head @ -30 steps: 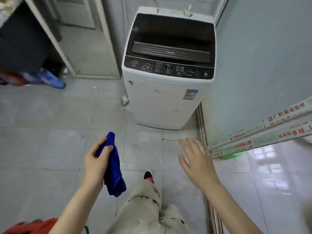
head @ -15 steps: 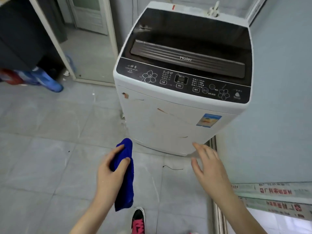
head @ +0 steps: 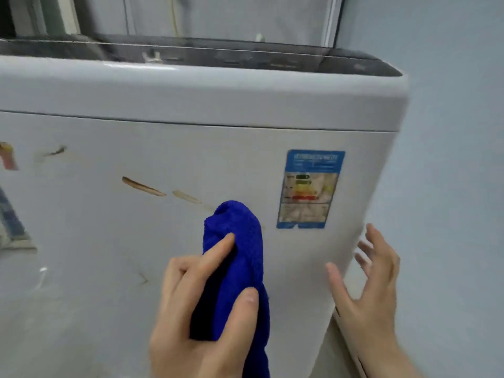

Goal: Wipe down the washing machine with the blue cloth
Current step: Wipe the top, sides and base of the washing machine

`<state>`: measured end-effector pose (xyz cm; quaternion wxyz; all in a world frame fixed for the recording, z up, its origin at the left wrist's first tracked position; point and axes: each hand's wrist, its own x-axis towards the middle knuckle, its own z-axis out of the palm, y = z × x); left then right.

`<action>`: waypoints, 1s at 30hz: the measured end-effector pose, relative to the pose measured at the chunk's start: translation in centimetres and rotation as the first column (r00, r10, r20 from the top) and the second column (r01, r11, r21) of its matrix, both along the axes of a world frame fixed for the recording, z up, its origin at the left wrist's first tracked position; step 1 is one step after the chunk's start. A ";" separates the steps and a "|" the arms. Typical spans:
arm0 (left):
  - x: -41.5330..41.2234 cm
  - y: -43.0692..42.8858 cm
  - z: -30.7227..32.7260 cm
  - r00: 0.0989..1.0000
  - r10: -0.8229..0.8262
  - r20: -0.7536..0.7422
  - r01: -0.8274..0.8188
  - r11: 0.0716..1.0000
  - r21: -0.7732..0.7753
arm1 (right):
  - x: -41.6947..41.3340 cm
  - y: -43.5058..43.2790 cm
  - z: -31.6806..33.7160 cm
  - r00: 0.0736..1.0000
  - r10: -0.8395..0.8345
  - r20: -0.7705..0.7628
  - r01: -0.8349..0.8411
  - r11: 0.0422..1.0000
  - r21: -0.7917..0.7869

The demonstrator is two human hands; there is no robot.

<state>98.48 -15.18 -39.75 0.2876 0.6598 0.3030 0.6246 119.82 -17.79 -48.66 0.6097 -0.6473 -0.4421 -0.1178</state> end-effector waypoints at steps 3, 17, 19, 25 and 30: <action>1.3 0.6 -3.4 0.997 -0.022 0.075 0.015 0.996 0.093 | 0.7 2.1 -2.2 0.995 0.098 -0.010 -0.097 0.990 0.103; 5.9 4.3 2.3 0.985 0.171 0.010 -0.151 0.837 0.525 | 0.5 3.6 -2.1 0.962 0.214 -0.170 -0.167 0.952 0.255; 8.1 5.2 3.6 0.978 0.205 -0.028 -0.143 0.767 0.626 | 1.0 3.4 -2.4 0.947 0.268 -0.179 -0.212 0.936 0.280; 12.7 6.1 1.1 0.875 0.483 -0.020 -0.322 0.614 0.721 | 2.0 3.7 -2.6 0.955 0.274 -0.116 -0.226 0.921 0.318; 11.6 5.2 -4.3 0.865 0.480 -0.147 -0.186 0.578 0.794 | 2.1 3.5 -2.6 0.959 0.266 -0.099 -0.220 0.918 0.330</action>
